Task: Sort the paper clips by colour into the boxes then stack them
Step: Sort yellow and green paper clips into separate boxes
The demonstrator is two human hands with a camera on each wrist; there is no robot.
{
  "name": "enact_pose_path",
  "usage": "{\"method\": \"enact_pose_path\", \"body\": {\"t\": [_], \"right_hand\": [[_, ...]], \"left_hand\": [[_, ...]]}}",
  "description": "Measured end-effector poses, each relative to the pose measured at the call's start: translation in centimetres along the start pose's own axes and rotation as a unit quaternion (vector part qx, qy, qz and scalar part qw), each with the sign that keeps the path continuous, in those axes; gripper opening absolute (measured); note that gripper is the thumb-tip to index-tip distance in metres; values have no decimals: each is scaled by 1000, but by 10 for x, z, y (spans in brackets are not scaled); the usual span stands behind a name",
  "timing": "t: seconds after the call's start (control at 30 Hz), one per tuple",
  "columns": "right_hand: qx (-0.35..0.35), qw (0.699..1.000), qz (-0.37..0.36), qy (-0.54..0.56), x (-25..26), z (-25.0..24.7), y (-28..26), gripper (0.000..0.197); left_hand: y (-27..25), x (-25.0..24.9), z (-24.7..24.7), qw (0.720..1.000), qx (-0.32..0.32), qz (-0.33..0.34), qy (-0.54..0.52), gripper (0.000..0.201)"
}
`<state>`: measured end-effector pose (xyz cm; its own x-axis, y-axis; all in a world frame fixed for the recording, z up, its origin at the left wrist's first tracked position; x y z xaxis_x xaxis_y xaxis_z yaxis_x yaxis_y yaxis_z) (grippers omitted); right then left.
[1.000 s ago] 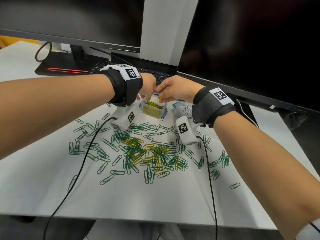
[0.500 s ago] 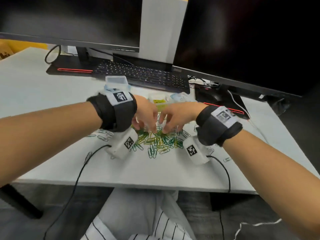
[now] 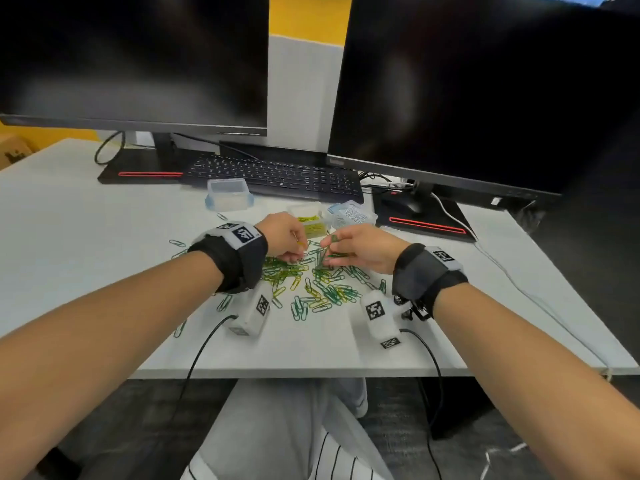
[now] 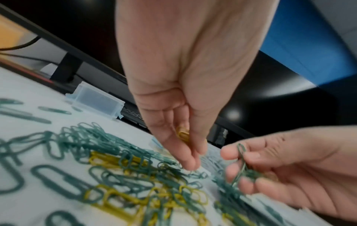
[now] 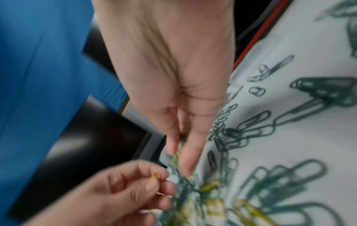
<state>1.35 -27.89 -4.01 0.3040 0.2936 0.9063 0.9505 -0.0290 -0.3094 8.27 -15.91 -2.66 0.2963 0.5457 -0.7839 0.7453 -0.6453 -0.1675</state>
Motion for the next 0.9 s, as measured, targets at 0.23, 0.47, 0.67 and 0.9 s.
{"method": "enact_pose_path", "body": {"t": [0.23, 0.47, 0.67, 0.9], "right_hand": [[-38, 999, 32, 3, 6, -20, -3, 28], [-48, 892, -54, -445, 31, -8, 0, 15], [0, 849, -51, -526, 13, 15, 11, 26], [16, 855, -59, -514, 14, 7, 17, 9]], "left_hand": [[-1, 2, -5, 989, 6, -14, -150, 25], [-13, -11, 4, 976, 63, 52, 200, 31], [-12, -2, 29, 946, 151, 22, 286, 43], [-1, -3, 23, 952, 138, 31, 272, 31]]}}
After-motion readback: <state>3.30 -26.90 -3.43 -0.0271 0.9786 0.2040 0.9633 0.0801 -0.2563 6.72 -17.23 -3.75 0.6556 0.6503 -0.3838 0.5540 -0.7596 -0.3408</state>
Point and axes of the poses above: each hand's wrist, its own y-axis towards the middle knuckle, its own z-axis out of the palm, x = y × z, the point moved 8 cm from there along y, towards the middle knuckle, and after that the axes turned 9 degrees about -y, right-handed, at the moved point
